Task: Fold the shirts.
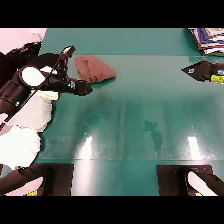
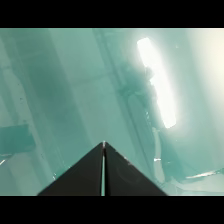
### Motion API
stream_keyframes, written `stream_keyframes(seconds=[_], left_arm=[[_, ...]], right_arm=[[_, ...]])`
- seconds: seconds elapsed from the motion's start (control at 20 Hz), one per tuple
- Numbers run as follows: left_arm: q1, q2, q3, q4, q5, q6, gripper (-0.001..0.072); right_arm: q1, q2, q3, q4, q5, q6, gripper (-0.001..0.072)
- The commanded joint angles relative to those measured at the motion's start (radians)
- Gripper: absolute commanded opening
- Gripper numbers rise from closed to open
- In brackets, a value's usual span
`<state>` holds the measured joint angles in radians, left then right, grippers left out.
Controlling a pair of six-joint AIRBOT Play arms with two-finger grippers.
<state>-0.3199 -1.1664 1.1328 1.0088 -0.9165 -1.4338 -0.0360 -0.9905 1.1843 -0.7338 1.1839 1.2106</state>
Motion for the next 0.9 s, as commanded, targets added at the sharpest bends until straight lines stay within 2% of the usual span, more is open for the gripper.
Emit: stream_keyframes(seconds=[0.0,0.7,0.8,0.85], left_arm=[[0.000,0.000,-0.001,0.000,0.001,0.000,0.0026],[0.000,-0.001,0.000,-0.005,0.004,-0.008,0.0027],[0.000,-0.002,-0.001,0.010,0.047,0.002,0.0029],[0.000,-0.001,0.000,0.036,0.098,0.011,0.0213]], right_arm=[[0.001,0.000,-0.002,0.002,-0.001,0.000,0.0015],[0.001,-0.001,-0.002,0.008,-0.010,0.001,0.0015],[0.001,-0.001,-0.002,0.007,0.000,0.001,0.0016],[0.001,-0.001,-0.002,0.008,0.005,0.001,0.0015]])
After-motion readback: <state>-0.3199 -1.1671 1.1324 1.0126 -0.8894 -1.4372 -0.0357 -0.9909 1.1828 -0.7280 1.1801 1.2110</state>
